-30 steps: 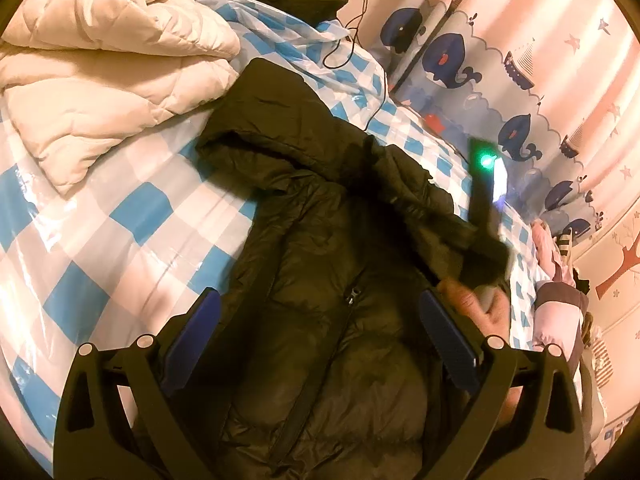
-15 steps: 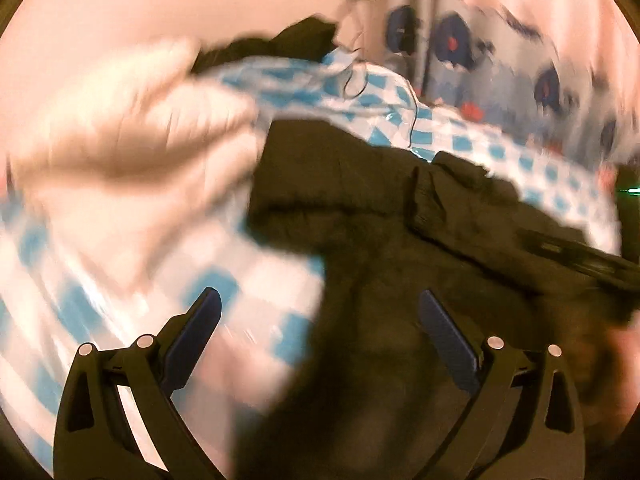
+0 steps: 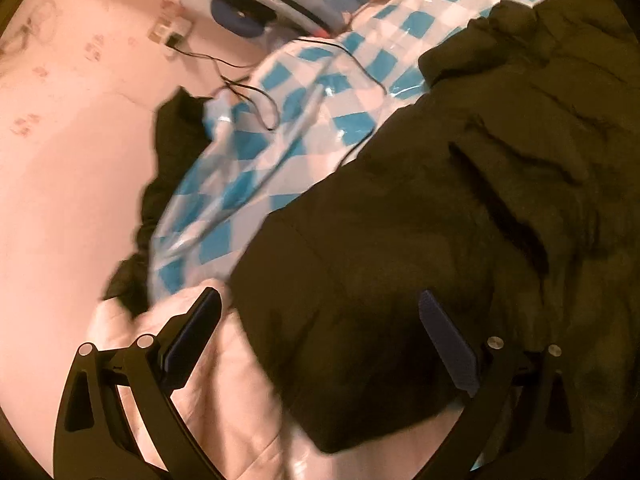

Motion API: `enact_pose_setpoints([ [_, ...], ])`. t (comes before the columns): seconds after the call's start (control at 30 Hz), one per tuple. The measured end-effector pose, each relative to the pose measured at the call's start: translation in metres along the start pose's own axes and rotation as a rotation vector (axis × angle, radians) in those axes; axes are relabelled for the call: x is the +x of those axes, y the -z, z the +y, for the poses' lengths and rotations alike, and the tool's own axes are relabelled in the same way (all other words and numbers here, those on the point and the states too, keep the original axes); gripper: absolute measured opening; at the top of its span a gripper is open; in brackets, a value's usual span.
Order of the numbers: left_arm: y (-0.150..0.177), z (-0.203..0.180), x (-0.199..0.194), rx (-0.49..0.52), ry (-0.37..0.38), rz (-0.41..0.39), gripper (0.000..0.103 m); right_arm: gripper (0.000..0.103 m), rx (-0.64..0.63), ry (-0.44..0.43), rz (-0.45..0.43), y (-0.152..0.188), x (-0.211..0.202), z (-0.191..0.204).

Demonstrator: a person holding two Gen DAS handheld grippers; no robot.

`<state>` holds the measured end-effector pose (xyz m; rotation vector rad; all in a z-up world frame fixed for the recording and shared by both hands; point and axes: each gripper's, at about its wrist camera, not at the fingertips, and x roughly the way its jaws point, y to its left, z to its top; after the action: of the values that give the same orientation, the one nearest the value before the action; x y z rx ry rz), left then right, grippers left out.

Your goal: Fold large clothes

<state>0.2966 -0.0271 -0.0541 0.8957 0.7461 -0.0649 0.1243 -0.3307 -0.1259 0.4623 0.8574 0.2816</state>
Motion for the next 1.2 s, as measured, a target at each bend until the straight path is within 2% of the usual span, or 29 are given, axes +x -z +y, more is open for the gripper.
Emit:
enact_pose_setpoints([
  [0.07, -0.008, -0.007, 0.004, 0.001, 0.042, -0.010, 0.095, 0.096, 0.011, -0.013, -0.001, -0.001, 0.002, -0.001],
  [0.13, -0.016, -0.024, 0.011, 0.060, 0.065, -0.013, 0.095, 0.096, 0.022, -0.026, -0.004, 0.002, 0.000, -0.005],
  [0.23, -0.020, -0.049, 0.033, 0.154, -0.009, 0.047, 0.095, 0.096, 0.027, -0.031, -0.006, 0.003, -0.001, -0.006],
  [0.33, -0.027, -0.055, 0.050, 0.134, -0.041, 0.103, 0.094, 0.096, 0.027, -0.032, -0.007, 0.003, -0.001, -0.006],
  [0.37, -0.030, -0.050, 0.054, 0.103, -0.040, 0.116, 0.088, 0.096, 0.027, -0.033, -0.007, 0.003, 0.000, -0.006],
  [0.43, -0.033, -0.032, 0.061, -0.019, -0.004, 0.158, 0.043, 0.096, 0.029, -0.035, -0.008, 0.003, -0.001, -0.007],
  [0.47, -0.032, -0.021, 0.061, -0.081, 0.014, 0.167, 0.030, 0.096, 0.030, -0.036, -0.008, 0.004, -0.001, -0.007],
  [0.5, -0.032, -0.007, 0.064, -0.152, 0.022, 0.173, 0.013, 0.096, 0.030, -0.036, -0.008, 0.004, -0.001, -0.007],
  [0.53, -0.030, 0.008, 0.065, -0.229, 0.033, 0.178, 0.009, 0.096, 0.031, -0.036, -0.008, 0.004, -0.001, -0.007],
  [0.6, -0.018, 0.048, 0.062, -0.435, 0.056, 0.171, 0.006, 0.096, 0.031, -0.037, -0.008, 0.004, -0.001, -0.007],
  [0.63, -0.011, 0.060, 0.059, -0.494, 0.058, 0.160, 0.006, 0.096, 0.032, -0.038, -0.008, 0.004, -0.001, -0.007],
  [0.7, -0.003, 0.070, 0.053, -0.520, 0.102, 0.128, 0.006, 0.096, 0.032, -0.038, -0.008, 0.004, -0.001, -0.007],
  [0.77, 0.001, 0.066, 0.052, -0.476, 0.213, 0.129, 0.015, 0.096, 0.032, -0.038, -0.009, 0.005, -0.001, -0.008],
  [0.8, 0.001, 0.059, 0.050, -0.417, 0.211, 0.131, 0.023, 0.096, 0.032, -0.038, -0.009, 0.005, -0.001, -0.008],
  [0.83, 0.001, 0.051, 0.045, -0.352, 0.173, 0.119, 0.041, 0.096, 0.032, -0.038, -0.009, 0.005, -0.001, -0.008],
  [0.9, -0.002, 0.036, 0.035, -0.248, 0.124, 0.076, 0.063, 0.096, 0.032, -0.039, -0.010, 0.005, -0.001, -0.008],
  [0.97, -0.007, 0.018, 0.020, -0.147, 0.102, 0.023, 0.065, 0.096, 0.032, -0.038, -0.010, 0.005, -0.001, -0.008],
  [1.03, -0.016, 0.009, 0.018, -0.082, 0.084, 0.007, 0.071, 0.096, 0.032, -0.038, -0.010, 0.005, -0.001, -0.008],
  [1.1, -0.028, -0.008, 0.025, 0.013, 0.027, 0.023, 0.072, 0.096, 0.033, -0.039, -0.010, 0.005, -0.001, -0.008],
  [1.2, -0.041, -0.034, 0.045, 0.094, -0.014, 0.091, 0.072, 0.096, 0.032, -0.039, -0.011, 0.005, -0.001, -0.008],
])
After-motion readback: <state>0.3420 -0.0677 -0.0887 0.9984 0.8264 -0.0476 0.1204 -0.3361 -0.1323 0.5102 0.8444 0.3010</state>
